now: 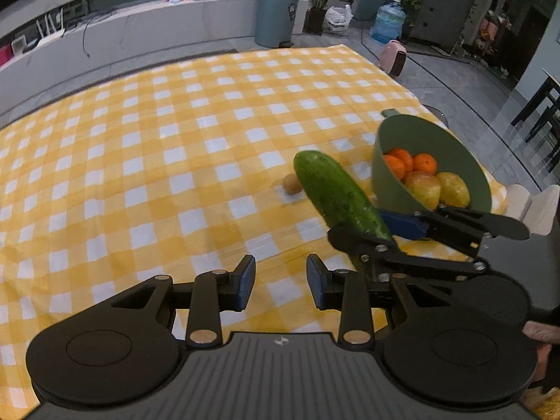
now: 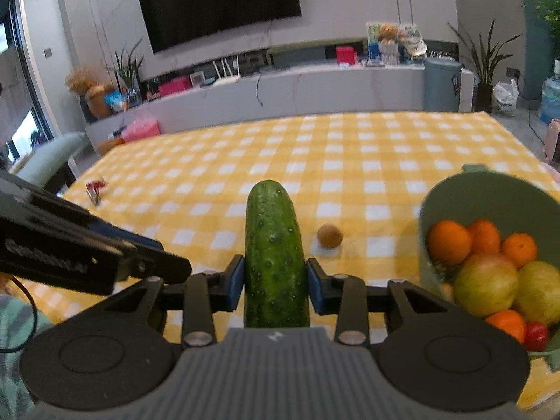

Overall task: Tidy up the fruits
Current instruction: 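Carry the cucumber in the right tool toward the colander, then lower the cucumber into the colander with the right tool while the left tool approaches the last kiwi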

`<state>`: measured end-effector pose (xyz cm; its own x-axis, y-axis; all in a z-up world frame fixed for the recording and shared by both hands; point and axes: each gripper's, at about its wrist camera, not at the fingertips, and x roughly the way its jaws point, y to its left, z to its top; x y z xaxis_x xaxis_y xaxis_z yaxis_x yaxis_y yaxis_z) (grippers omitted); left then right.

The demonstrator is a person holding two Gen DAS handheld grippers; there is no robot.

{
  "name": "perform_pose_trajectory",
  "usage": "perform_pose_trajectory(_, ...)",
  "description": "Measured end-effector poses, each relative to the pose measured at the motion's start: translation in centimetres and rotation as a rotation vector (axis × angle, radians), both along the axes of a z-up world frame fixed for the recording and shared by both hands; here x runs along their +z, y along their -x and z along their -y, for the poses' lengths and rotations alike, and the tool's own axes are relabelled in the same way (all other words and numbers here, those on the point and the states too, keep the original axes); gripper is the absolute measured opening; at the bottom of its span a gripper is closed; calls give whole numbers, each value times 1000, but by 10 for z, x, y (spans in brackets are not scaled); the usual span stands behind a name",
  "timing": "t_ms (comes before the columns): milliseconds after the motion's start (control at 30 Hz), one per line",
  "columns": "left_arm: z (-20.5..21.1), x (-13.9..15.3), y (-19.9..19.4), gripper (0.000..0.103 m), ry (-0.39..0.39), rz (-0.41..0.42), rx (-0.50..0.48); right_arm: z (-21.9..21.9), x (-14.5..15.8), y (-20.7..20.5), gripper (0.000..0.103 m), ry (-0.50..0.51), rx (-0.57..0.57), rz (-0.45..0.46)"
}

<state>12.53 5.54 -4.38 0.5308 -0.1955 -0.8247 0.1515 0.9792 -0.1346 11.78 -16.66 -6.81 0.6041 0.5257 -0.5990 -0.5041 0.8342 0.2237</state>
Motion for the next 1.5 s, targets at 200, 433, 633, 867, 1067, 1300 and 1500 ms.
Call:
perform_pose_trajectory(200,22,21,-1,39,-6,112,-67,39,31,-1,34,-27,-15,53)
perform_pose_trajectory(433,50,24,-23,40,22,183,-156,97,58,-20,34,67,-14,84)
perform_pose_trajectory(633,66,1,-52,40,-64,153,-175,137,65,-56,34,232,33,69)
perform_pose_trajectory(867,57,-31,-73,46,-69,93,-161,144,45,-98,34,443,165,40)
perform_pose_trajectory(1067,45,-58,-87,48,-74,52,-124,132,24,-117,34,583,235,50)
perform_pose_trajectory(1300,47,-76,-109,48,-76,28,-109,130,6,-137,34,618,277,-32)
perform_pose_trajectory(1500,51,-84,-118,49,-103,20,-116,130,-5,-150,35,632,262,-88)
